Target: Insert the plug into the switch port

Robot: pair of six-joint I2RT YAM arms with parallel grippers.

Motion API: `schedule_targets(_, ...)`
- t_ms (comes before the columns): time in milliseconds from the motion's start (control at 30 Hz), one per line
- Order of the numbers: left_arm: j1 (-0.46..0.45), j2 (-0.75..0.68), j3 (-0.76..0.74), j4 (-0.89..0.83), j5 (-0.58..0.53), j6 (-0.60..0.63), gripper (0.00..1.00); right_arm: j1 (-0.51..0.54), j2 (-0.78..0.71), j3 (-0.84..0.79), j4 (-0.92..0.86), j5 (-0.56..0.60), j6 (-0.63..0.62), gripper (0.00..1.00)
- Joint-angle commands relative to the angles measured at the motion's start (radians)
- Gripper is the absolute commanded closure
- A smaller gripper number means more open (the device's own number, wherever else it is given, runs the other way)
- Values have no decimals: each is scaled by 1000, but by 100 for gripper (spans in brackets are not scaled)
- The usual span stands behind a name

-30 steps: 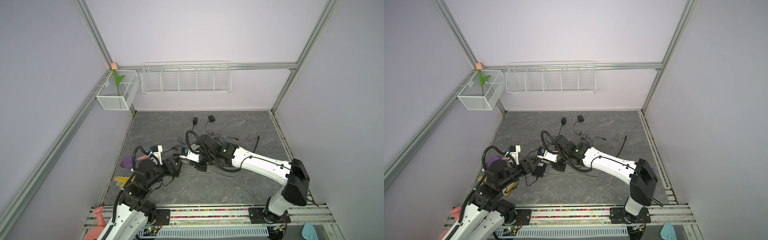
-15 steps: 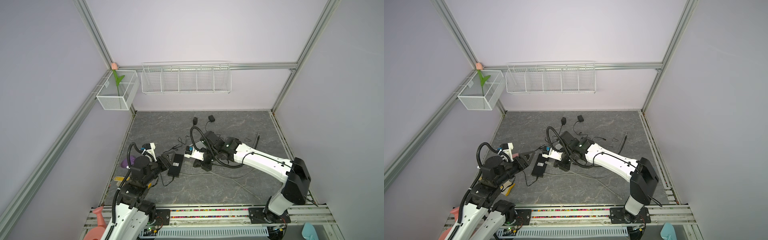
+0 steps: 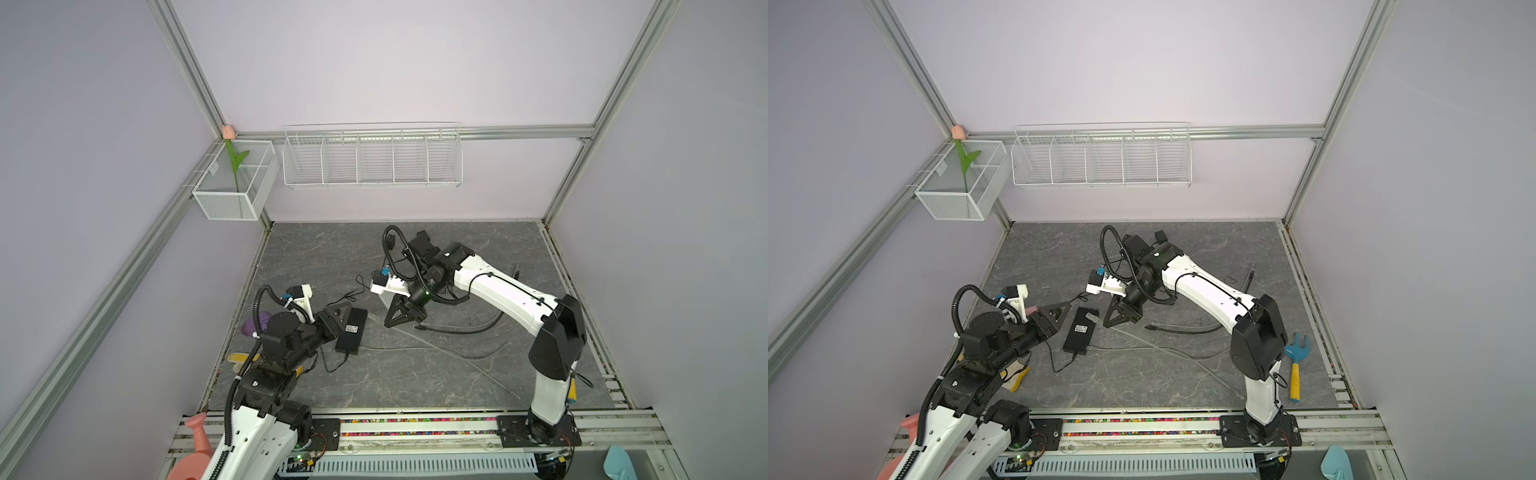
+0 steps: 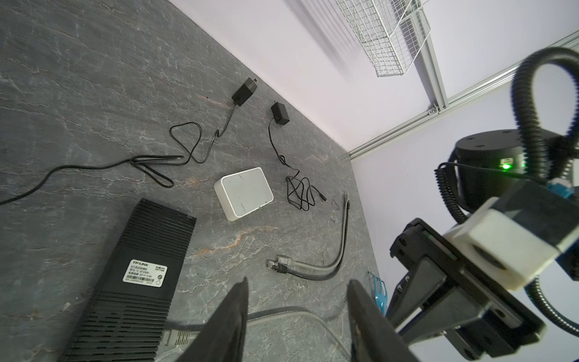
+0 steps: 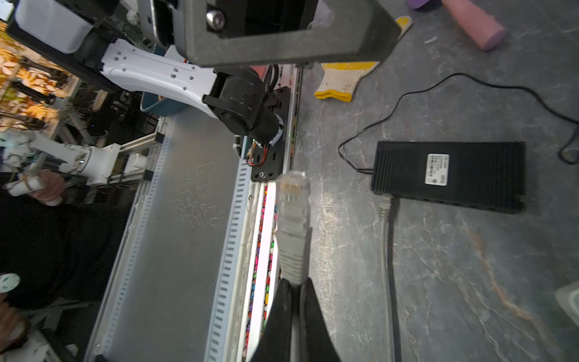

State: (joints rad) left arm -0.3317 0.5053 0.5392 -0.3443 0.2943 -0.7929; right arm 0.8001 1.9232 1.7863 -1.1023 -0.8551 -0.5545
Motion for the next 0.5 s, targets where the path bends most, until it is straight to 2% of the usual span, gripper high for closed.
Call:
schedule_targets(0,5,0,-13,42,36,-20,51,2,16,26,-113,-68,-63,93)
schedule_targets(200,-7,29,-101,204,173,-123,50,5,10,-4,11,51,50,93)
schedule_targets(367,-116,25,-148,245,91,-149,50,32,22,2,61,156,103,93)
schedule_targets(467,-133,36,-177,312,98,-189,50,51,39,18,60,206,112,93)
